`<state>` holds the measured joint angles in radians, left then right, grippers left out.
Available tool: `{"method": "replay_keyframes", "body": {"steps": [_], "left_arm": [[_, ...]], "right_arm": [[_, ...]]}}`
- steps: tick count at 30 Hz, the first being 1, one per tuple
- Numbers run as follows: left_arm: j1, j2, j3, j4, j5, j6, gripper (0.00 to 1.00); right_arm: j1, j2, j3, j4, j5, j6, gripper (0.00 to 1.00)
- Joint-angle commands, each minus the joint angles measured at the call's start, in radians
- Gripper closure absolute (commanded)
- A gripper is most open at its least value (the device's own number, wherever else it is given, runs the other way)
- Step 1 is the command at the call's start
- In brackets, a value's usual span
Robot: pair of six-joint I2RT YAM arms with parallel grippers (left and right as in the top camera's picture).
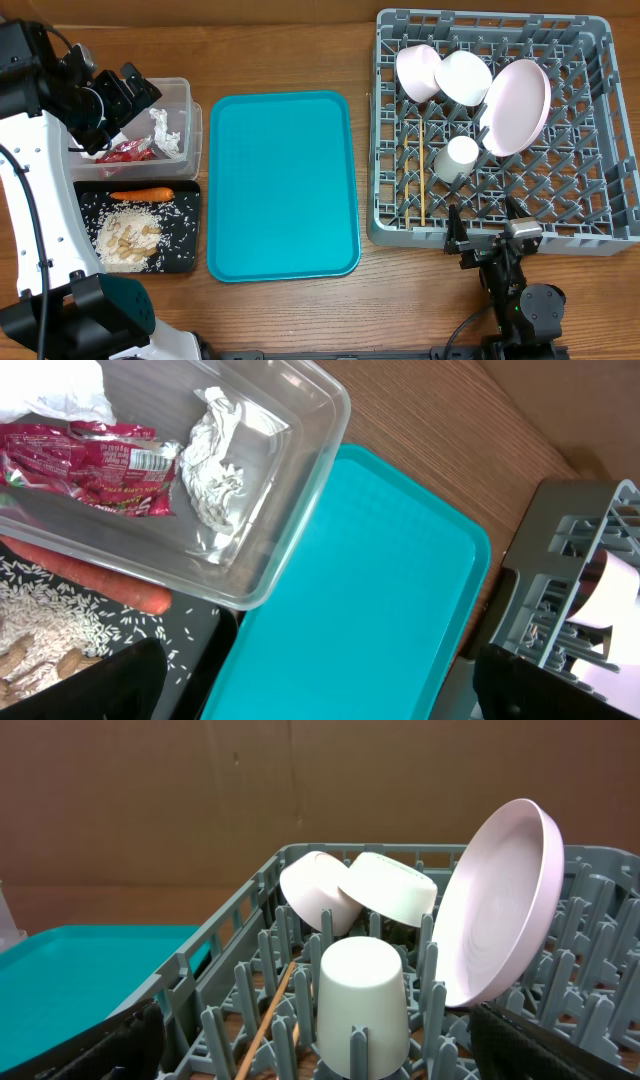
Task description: Sort waste into correct bins and load items into the dishwasher
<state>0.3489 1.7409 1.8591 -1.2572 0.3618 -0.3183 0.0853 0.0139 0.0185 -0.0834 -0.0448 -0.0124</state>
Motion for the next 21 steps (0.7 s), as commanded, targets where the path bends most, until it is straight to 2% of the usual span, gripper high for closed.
{"method": "replay_keyframes", "body": {"steps": [1,21], "left_arm": [[-0.007,-0.061,0.022,0.001,-0.007,-0.011,0.00],[-0.204,-0.563,0.021,0.000,-0.006,-0.011,0.00]], "right_arm": [[-0.005,-0.011,-0.011,0.003,-0.002,-0.007,0.00],[-0.005,-0.011,-0.011,0.003,-0.002,-0.007,0.00]]}}
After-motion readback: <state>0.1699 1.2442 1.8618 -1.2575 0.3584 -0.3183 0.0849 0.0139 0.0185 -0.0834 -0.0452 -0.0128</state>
